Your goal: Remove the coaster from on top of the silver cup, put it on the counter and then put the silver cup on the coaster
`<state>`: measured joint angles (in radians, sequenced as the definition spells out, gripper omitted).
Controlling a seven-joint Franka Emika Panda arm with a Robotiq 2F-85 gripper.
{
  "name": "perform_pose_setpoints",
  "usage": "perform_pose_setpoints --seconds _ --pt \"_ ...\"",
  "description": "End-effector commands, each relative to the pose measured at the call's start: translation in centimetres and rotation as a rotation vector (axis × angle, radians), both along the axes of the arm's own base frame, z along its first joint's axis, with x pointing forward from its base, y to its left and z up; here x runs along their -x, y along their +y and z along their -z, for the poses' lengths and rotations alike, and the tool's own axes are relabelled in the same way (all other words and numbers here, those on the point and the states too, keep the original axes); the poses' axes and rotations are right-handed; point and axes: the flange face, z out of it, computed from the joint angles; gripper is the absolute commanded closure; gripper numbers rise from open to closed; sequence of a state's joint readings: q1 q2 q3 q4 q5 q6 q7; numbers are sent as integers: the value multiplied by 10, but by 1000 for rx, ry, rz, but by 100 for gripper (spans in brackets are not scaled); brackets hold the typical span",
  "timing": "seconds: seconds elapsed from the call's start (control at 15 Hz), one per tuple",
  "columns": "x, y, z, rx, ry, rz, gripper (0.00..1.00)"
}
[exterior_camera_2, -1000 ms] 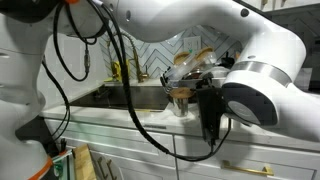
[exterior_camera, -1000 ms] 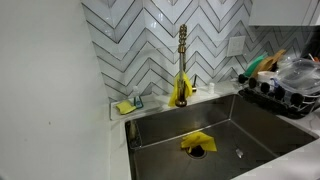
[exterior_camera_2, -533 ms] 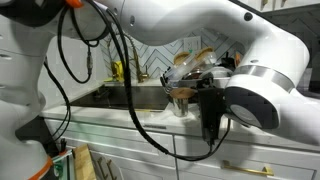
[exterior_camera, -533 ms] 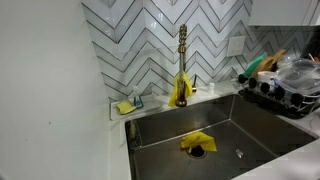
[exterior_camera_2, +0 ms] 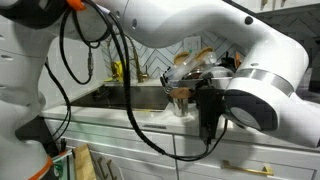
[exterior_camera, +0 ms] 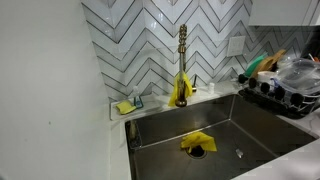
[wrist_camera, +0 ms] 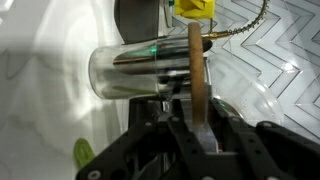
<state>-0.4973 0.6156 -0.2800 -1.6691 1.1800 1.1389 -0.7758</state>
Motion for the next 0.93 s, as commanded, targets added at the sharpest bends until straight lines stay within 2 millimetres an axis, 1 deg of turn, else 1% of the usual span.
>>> perform_pose_setpoints --seconds 0.0,0.13,0.2,0.53,0.6,0.73,0.87 --pt "-1 -7 4 -26 38 8 99" --pt "-3 -6 0 -30 38 7 100" --pt "-4 -8 -1 -30 39 10 97" --pt "-4 -8 -12 -36 19 2 97" --pt "-3 -10 -16 -34 15 1 97" --pt "1 -15 -33 -25 1 -2 97" --pt "6 -24 -51 -23 -18 9 97"
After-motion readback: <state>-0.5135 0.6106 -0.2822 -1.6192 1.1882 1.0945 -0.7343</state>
